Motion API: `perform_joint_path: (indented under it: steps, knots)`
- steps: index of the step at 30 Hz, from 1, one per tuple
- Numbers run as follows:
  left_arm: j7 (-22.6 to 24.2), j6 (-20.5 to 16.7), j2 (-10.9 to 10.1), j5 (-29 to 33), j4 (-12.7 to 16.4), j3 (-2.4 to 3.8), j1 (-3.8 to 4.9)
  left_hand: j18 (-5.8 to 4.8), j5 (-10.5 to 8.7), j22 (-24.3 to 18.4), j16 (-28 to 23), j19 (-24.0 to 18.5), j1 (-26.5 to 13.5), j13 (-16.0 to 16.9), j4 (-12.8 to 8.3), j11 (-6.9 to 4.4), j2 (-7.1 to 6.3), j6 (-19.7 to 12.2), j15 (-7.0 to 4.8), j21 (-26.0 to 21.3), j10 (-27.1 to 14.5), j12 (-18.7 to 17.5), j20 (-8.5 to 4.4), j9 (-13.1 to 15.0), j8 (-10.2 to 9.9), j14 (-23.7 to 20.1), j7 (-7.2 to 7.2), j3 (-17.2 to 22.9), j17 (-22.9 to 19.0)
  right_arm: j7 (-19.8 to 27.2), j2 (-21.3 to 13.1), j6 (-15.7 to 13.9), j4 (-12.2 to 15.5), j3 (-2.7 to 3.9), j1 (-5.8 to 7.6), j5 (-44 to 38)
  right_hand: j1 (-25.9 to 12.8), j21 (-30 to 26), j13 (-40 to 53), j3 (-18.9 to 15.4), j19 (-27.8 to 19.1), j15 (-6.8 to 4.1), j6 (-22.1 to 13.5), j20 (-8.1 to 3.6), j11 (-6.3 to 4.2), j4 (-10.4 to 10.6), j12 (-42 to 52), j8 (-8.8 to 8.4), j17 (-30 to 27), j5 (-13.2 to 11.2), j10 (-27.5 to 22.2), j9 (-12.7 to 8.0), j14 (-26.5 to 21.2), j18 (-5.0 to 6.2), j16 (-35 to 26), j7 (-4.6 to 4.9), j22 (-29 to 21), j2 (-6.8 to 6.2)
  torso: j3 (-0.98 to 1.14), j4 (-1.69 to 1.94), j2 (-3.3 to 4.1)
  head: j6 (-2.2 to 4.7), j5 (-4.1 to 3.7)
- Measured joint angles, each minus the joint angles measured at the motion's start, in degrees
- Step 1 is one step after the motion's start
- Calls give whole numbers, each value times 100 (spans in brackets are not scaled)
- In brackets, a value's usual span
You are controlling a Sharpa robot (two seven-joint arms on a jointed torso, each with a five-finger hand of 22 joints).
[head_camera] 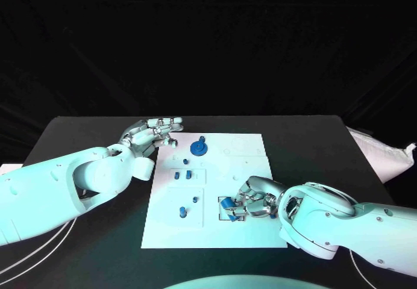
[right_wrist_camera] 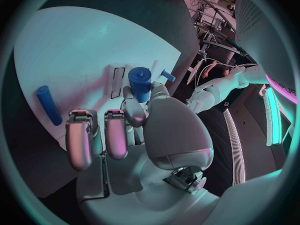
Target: Assemble the parts on the task board
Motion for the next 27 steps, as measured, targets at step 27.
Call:
perform_joint_path:
  steps: [27]
  knots:
    - [-9, 15, -1, -12, 2, 0, -1, 0, 0, 8, 0, 0, 0, -1, 0, -20, 0, 0, -19, 0, -21, 0, 0, 0, 0, -22, 0, 0, -4, -144, 69, 45, -45, 1, -20, -537, -246, -23, -297, -479, -53, -1, 140, -29, -10, -251, -540, 84, -2, -2383, -75, 599, -1, 1, -110, -121, -2, -115, 5, 0, -4, -13, 7]
